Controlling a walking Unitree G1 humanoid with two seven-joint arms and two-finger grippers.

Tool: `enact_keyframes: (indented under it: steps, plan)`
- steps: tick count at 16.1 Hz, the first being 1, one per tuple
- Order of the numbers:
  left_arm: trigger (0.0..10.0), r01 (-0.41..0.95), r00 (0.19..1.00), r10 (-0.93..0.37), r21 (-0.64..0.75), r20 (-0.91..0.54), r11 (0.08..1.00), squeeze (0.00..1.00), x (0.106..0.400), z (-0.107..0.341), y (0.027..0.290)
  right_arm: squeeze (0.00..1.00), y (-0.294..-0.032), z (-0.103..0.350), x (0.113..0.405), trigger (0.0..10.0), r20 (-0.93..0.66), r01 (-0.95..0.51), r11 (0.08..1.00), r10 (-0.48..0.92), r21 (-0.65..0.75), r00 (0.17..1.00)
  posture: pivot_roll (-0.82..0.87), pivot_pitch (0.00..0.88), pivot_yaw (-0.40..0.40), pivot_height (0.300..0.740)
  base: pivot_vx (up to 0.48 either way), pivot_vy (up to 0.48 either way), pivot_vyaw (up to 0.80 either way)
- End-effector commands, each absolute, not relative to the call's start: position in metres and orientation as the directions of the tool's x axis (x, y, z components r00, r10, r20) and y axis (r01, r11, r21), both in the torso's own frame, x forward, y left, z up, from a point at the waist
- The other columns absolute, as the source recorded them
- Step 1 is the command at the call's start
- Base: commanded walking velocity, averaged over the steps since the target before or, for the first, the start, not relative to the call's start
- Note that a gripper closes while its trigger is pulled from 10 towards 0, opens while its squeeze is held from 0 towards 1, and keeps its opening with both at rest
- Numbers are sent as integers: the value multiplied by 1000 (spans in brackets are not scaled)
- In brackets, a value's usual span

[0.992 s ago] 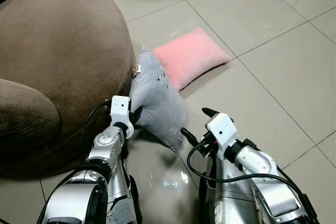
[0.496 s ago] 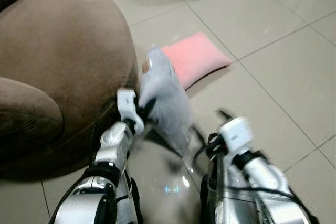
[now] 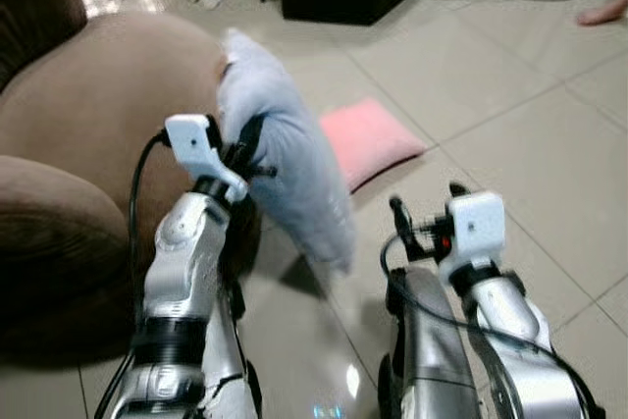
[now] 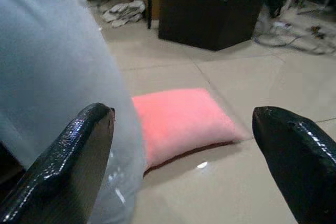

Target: Move the pillow to the sofa from floor

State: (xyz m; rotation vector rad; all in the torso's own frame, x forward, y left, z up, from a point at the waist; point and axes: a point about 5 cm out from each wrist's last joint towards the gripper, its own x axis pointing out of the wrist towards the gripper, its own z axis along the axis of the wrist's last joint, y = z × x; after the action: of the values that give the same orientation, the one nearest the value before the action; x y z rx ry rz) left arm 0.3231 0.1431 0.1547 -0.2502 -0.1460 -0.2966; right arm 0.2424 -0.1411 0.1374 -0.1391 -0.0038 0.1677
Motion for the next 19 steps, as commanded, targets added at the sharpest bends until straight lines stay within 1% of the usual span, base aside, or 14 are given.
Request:
enact_keyframes:
  steps: [1,2,3,4,5,7,8,9,11,12,14,15,16,19]
  plan:
    - [10000,276,954,-245,-189,175,942,0,322,165,145,0,-146,145,247,10000,3,-130,980,132,-148,991,-86,51,51,540,0,0,0]
    - [10000,284,952,-257,-167,168,944,0,322,171,142,0,-152,153,254,10000,28,-105,982,111,-157,993,-85,42,46,550,0,0,0]
    - [10000,254,956,-231,-115,181,960,0,324,176,140,0,-156,158,260,10000,46,-89,983,97,-161,994,-76,43,43,560,0,0,0]
    - [10000,249,954,-231,-76,193,966,0,323,178,139,0,-158,160,261,10000,52,-86,983,96,-162,994,-75,41,43,565,0,0,0]
    - [10000,269,947,-259,-29,190,963,0,320,178,135,0,-159,162,264,10000,59,-77,983,88,-165,994,-70,32,44,575,0,0,0]
    - [10000,282,946,-271,-41,177,959,0,314,176,133,0,-159,164,267,10000,65,-62,986,73,-155,995,-65,35,48,590,0,0,0]
    - [10000,291,943,-289,15,167,957,0,310,175,132,0,-158,165,266,10000,69,-51,990,60,-130,996,-63,34,51,600,0,0,0]
    - [10000,291,942,-292,32,165,956,0,308,175,131,0,-157,163,265,10000,64,-46,992,54,-120,997,-61,35,54,610,0,0,0]
    - [10000,275,948,-273,10,162,961,0,308,174,130,0,-155,158,263,10000,46,-36,993,41,-113,998,-60,39,57,625,0,0,0]
    - [10000,230,959,-229,12,168,973,0,312,174,131,0,-154,156,261,10000,42,-34,993,39,-112,998,-63,39,60,640,0,0,0]
    - [10000,247,953,-247,18,175,969,0,313,177,128,0,-155,157,260,10000,43,-33,993,38,-113,998,-67,37,61,655,0,0,0]
    - [10000,271,948,-270,16,171,962,0,311,177,125,0,-157,156,260,10000,38,-29,993,33,-117,999,-66,38,56,670,0,0,0]
    - [10000,267,948,-267,24,172,963,0,312,175,123,0,-158,154,260,10000,31,-28,992,32,-120,999,-65,38,54,680,0,0,0]
    - [10000,289,942,-288,18,173,957,0,308,174,121,0,-156,153,258,10000,28,-45,991,48,-122,998,-66,30,56,710,0,0,0]
